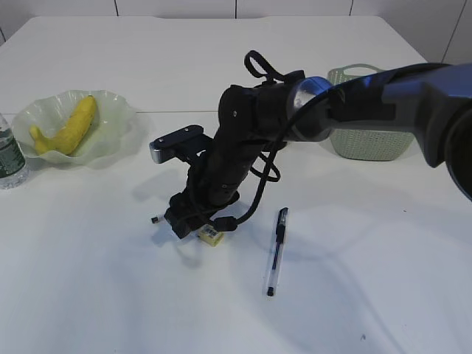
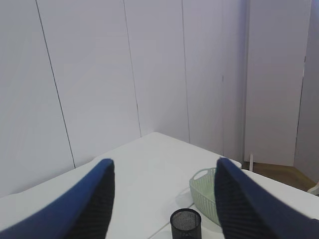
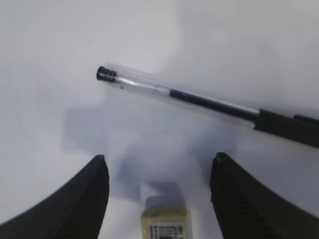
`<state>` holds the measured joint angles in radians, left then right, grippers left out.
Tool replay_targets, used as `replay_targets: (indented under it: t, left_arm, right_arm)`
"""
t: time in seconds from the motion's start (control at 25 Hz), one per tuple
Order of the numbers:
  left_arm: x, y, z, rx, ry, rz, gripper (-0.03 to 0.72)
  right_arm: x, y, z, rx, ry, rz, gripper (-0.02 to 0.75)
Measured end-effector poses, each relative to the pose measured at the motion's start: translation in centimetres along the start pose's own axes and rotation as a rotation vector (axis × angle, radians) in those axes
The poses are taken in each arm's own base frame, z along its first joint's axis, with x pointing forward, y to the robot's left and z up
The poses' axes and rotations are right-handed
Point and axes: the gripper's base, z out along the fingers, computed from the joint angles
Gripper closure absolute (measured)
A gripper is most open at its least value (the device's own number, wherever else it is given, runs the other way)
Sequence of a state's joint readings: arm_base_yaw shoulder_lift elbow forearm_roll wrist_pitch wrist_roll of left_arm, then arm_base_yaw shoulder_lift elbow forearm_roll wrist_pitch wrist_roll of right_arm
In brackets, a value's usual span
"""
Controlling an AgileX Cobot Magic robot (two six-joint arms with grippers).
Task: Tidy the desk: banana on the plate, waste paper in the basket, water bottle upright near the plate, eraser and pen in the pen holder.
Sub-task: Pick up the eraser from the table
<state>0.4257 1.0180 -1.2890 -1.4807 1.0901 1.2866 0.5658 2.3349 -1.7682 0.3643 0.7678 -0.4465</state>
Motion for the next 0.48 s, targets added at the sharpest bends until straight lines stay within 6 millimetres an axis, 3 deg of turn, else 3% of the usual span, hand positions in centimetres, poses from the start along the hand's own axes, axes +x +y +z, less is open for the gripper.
replay_targets:
  t: [0.48]
  left_arm:
    - [0.0, 0.0, 0.0, 0.0, 0.0, -0.002, 0.245]
  right_arm:
    - [0.79, -0.07, -0.38, 0.009, 0.109, -0.063, 0.256]
